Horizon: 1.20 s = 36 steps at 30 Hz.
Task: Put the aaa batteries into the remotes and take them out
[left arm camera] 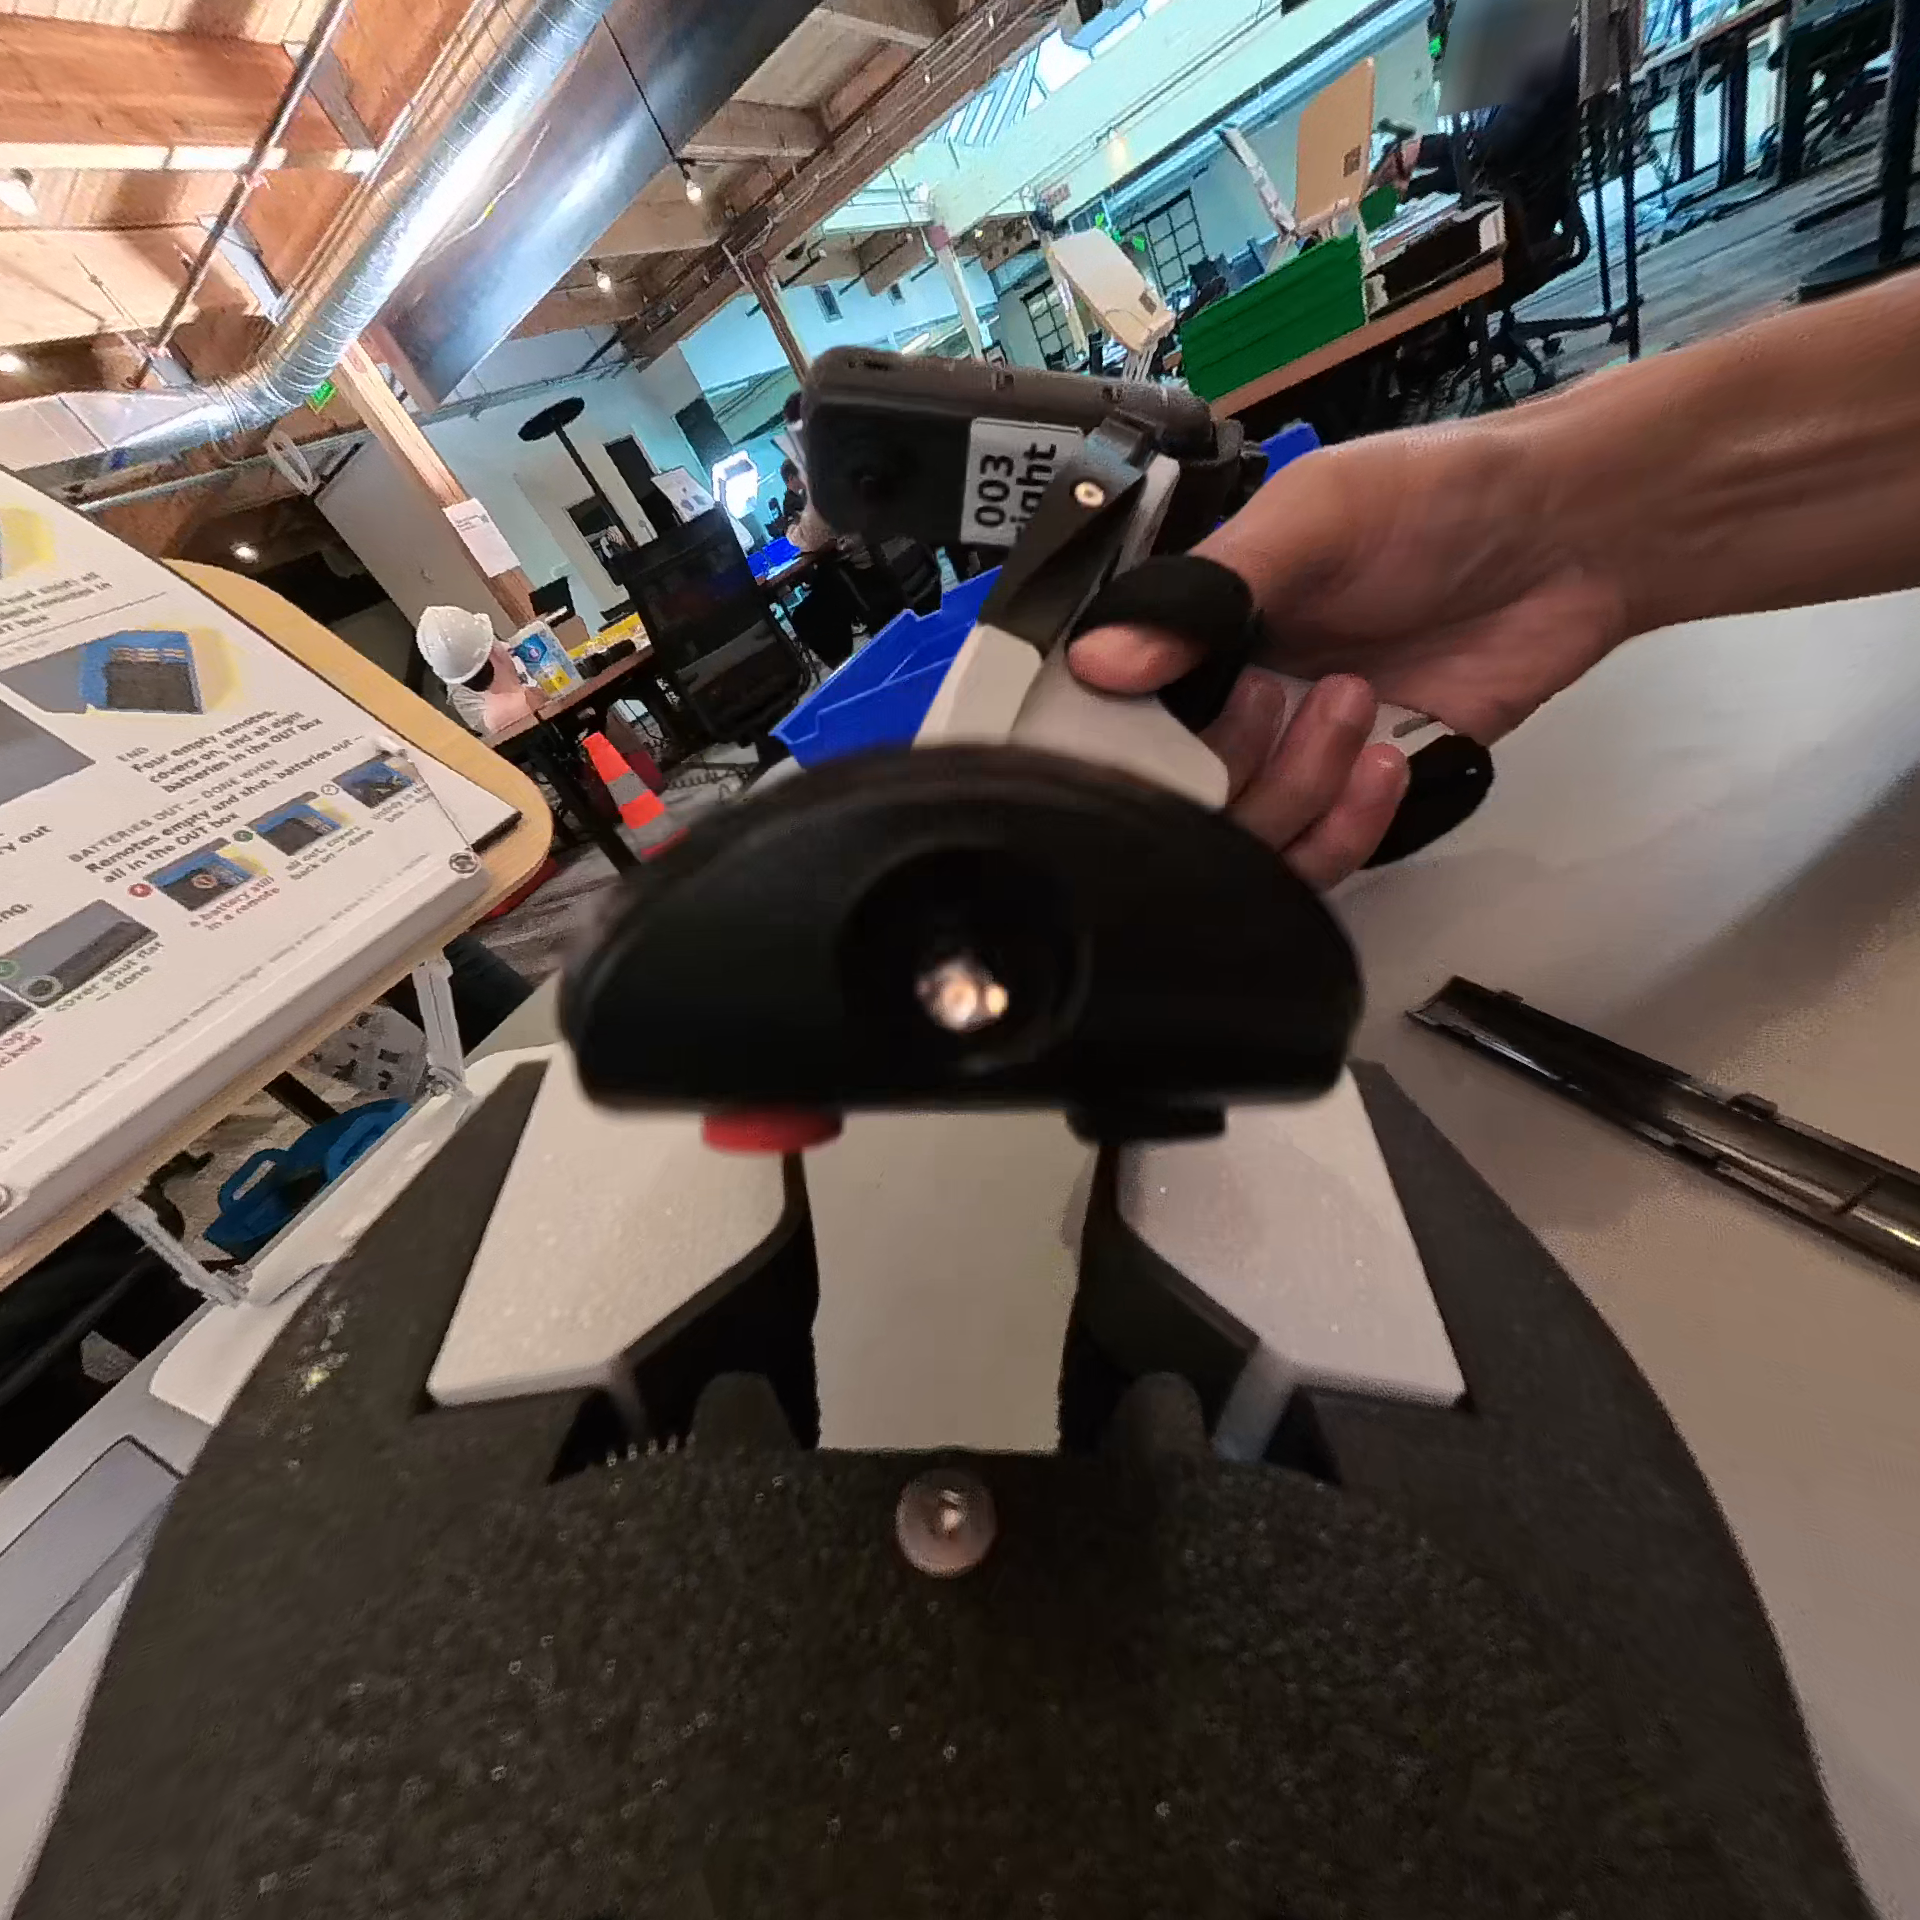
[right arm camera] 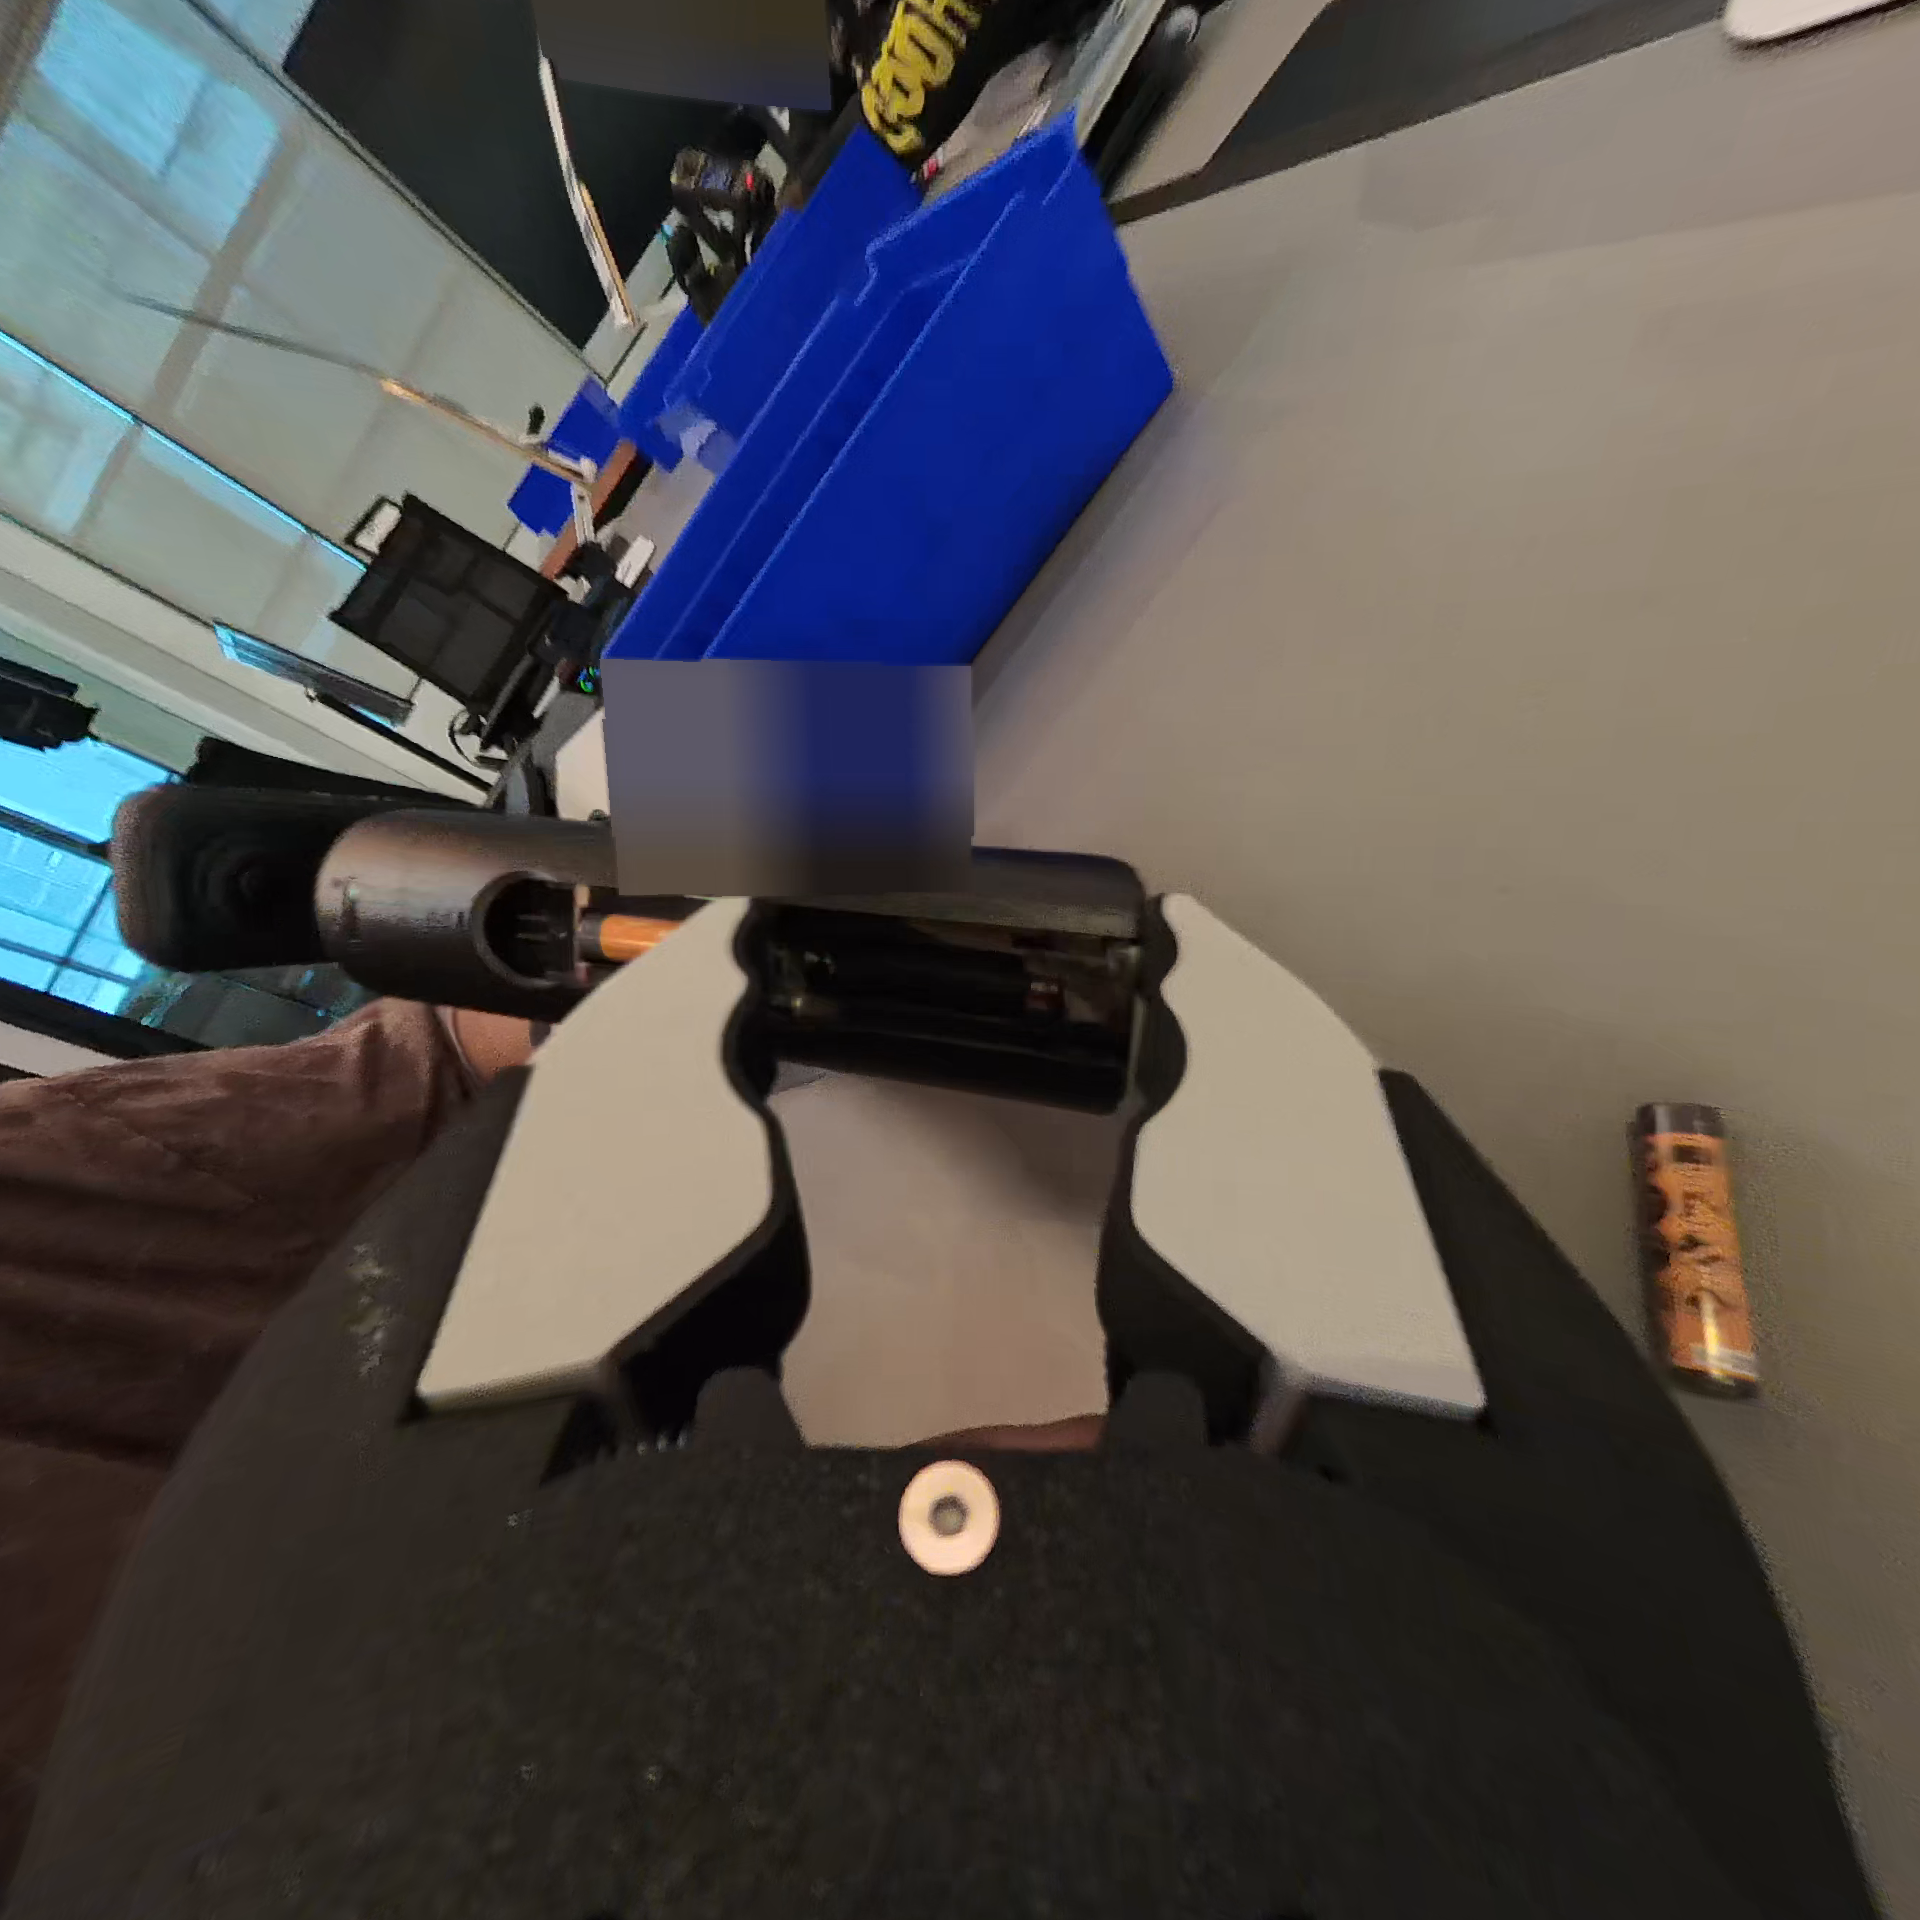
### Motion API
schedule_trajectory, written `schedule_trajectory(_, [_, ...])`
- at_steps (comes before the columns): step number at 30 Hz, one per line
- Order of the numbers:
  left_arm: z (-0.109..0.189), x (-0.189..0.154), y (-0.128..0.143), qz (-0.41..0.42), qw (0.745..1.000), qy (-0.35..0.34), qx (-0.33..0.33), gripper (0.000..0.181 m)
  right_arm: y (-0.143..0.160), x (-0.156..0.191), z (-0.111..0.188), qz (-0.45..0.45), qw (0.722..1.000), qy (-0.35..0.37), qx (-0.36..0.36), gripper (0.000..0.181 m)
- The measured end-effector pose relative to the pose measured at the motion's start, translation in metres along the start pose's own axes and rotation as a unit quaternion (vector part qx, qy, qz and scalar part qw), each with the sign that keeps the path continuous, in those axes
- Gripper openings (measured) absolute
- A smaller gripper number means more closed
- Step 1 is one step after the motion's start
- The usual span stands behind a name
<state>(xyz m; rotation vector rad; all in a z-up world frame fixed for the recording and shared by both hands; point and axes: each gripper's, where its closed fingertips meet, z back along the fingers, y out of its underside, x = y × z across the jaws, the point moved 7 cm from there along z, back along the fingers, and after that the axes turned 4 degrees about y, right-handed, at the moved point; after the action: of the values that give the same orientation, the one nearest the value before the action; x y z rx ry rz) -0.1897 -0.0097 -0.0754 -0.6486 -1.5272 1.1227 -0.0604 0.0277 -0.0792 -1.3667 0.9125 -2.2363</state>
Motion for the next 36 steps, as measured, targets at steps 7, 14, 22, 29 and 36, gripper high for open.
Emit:
schedule_trajectory(7, [0.002, -0.001, -0.006, 0.054, 0.998, 0.035, -0.025, 0.061, -0.014, 0.018, 0.019, 0.144, 0.989, -0.044, -0.015, 0.062])
schedule_trajectory(14, [0.009, 0.01, -0.011, 0.09, 0.994, 0.023, -0.06, 0.061, -0.012, 0.026, 0.024, 0.247, 0.969, 0.003, 0.023, 0.061])
schedule_trajectory(22, [0.013, 0.006, -0.018, 0.049, 0.995, -0.003, -0.087, 0.061, 0.013, 0.004, -0.001, -0.102, 0.978, -0.178, 0.022, 0.093])
schedule_trajectory(29, [0.013, 0.012, -0.015, 0.058, 0.994, -0.034, -0.09, 0.061, 0.028, 0.008, -0.022, -0.259, 0.932, -0.253, -0.022, 0.087])
schedule_trajectory(36, [0.004, 0.003, -0.011, 0.04, 0.996, -0.033, -0.066, 0.061, 0.029, 0.013, -0.025, -0.298, 0.913, -0.27, -0.061, 0.052])
